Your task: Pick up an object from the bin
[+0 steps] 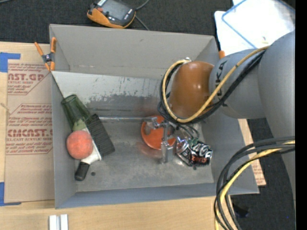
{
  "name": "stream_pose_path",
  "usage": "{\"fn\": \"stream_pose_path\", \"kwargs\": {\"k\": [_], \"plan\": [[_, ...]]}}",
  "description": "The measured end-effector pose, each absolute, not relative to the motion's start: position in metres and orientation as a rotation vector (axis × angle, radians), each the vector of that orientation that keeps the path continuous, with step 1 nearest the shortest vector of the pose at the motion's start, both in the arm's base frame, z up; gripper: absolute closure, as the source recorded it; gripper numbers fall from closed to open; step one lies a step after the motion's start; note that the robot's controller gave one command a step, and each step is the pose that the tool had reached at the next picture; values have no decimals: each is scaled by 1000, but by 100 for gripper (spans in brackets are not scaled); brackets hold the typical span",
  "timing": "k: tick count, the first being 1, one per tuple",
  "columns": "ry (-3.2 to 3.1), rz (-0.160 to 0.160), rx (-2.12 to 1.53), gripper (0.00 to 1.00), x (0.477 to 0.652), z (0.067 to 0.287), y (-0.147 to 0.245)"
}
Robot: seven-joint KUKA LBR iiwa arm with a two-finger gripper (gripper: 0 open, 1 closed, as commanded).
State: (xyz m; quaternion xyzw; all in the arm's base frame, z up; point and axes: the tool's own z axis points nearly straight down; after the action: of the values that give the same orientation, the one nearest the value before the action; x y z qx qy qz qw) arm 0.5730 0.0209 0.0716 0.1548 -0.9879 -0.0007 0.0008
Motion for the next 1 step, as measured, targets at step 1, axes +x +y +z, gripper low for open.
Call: {"fn": "stream_pose_path", "kwargs": {"k": [1], "plan": [[-3124,-2,394,0,558,70,31]]}}
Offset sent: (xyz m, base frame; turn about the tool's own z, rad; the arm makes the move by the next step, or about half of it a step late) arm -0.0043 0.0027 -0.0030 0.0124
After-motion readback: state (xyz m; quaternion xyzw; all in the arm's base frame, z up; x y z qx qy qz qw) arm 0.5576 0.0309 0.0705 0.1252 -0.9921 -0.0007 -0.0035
